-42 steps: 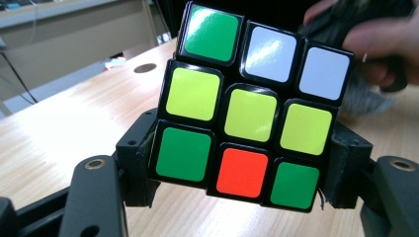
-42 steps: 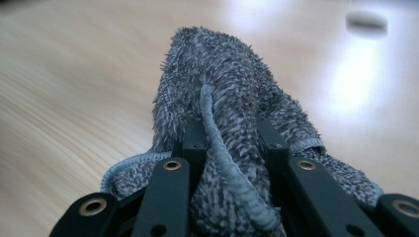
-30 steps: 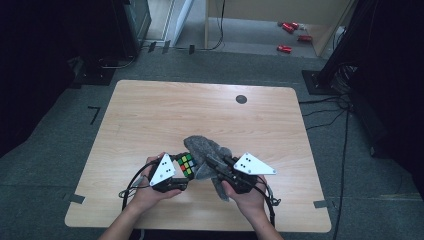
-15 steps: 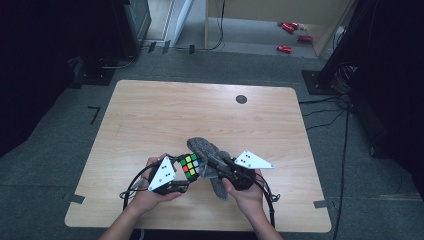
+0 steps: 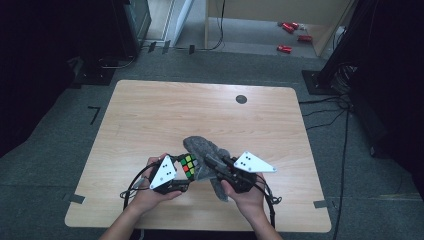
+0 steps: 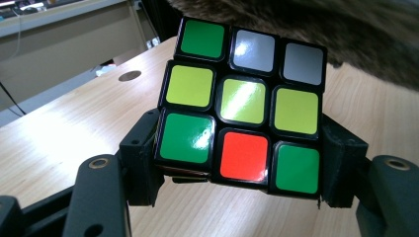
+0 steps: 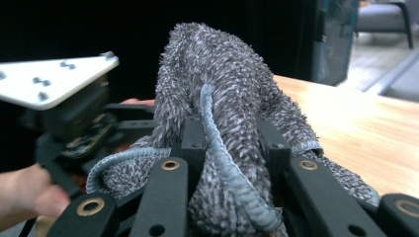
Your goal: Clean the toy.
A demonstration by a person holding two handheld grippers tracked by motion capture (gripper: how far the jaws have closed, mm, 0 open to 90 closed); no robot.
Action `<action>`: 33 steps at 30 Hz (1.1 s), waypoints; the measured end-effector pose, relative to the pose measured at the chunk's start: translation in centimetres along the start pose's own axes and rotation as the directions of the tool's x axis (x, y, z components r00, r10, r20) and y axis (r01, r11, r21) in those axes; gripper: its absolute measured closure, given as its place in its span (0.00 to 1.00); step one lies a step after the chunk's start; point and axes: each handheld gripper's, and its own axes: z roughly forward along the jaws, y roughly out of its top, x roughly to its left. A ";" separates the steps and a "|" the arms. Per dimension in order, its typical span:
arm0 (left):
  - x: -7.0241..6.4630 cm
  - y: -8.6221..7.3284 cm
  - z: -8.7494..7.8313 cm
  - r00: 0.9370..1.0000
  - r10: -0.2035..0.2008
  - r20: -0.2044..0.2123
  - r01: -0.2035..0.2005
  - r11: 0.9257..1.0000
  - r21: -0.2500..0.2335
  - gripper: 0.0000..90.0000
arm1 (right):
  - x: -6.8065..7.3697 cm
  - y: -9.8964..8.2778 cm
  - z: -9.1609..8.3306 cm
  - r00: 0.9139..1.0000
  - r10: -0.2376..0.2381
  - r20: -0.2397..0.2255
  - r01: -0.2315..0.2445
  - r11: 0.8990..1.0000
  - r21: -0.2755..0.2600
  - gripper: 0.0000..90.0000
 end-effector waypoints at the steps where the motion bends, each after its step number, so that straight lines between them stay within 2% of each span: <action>1: 0.0 0.1 -0.1 1.000 -0.008 0.006 0.008 1.000 -0.008 0.38 | 0.4 0.0 0.2 1.000 -0.018 -0.002 0.018 1.000 0.005 0.80; 3: 0.0 0.1 -0.2 1.000 -0.002 0.004 0.002 1.000 -0.012 0.38 | 0.5 -0.3 0.5 1.000 -0.019 -0.007 0.019 1.000 0.015 0.80; 5: 0.0 0.1 -0.4 1.000 -0.005 0.012 0.005 1.000 -0.026 0.38 | 0.1 -0.7 0.6 1.000 0.014 -0.017 -0.014 1.000 0.004 0.80; 9: 0.0 0.3 -0.6 1.000 0.003 0.010 -0.002 0.999 -0.046 0.38 | -0.9 -1.3 0.6 0.998 0.057 -0.003 -0.057 0.998 0.002 0.80; 12: -0.1 0.3 -0.6 1.000 0.011 0.015 -0.010 0.999 -0.045 0.38 | -1.7 -1.7 0.7 0.997 0.067 0.027 -0.067 0.997 0.026 0.80; 15: 0.0 0.3 -0.7 1.000 0.006 0.022 -0.005 0.998 -0.063 0.38 | -2.5 -2.1 0.9 0.993 0.060 0.102 -0.069 0.994 0.080 0.80; 17: 0.1 0.4 -0.8 1.000 0.000 0.016 0.001 0.997 -0.072 0.38 | -3.2 -2.4 0.9 0.989 0.079 0.126 -0.092 0.990 0.104 0.80; 19: 0.2 0.3 -0.7 1.000 0.010 0.002 -0.010 0.998 -0.054 0.39 | -3.4 -2.2 0.5 0.987 0.112 0.117 -0.121 0.990 0.077 0.80; 20: 0.3 0.2 -0.7 1.000 0.012 -0.001 -0.012 0.999 -0.044 0.39 | -3.2 -2.0 0.3 0.987 0.113 0.111 -0.120 0.991 0.062 0.80; 22: 0.3 0.1 -0.6 1.000 0.011 -0.002 -0.011 0.999 -0.035 0.39 | -2.5 -1.2 -0.1 0.992 0.097 0.079 -0.099 0.995 0.020 0.80; 25: 0.0 0.1 -0.4 1.000 0.015 0.003 -0.015 0.999 -0.034 0.39 | -0.8 -0.4 -0.2 0.999 0.047 0.022 -0.047 0.999 -0.019 0.80; 27: -0.2 0.2 -0.4 1.000 0.024 0.005 -0.024 0.999 -0.035 0.39 | 0.2 -0.3 0.2 1.000 0.015 -0.014 -0.016 1.000 -0.010 0.80; 28: -0.2 0.2 -0.4 1.000 0.027 -0.001 -0.027 0.999 -0.031 0.39 | 0.3 -0.4 0.4 1.000 0.007 -0.015 -0.007 1.000 -0.004 0.80; 31: -0.1 0.3 -0.8 1.000 0.022 0.002 -0.021 0.998 -0.051 0.39 | -0.3 -0.9 0.5 0.999 0.051 -0.016 -0.051 0.999 -0.010 0.80; 33: 0.0 0.5 -0.9 1.000 0.021 -0.001 -0.021 0.998 -0.057 0.39 | -1.0 -1.3 0.5 0.997 0.073 0.000 -0.073 0.997 -0.002 0.80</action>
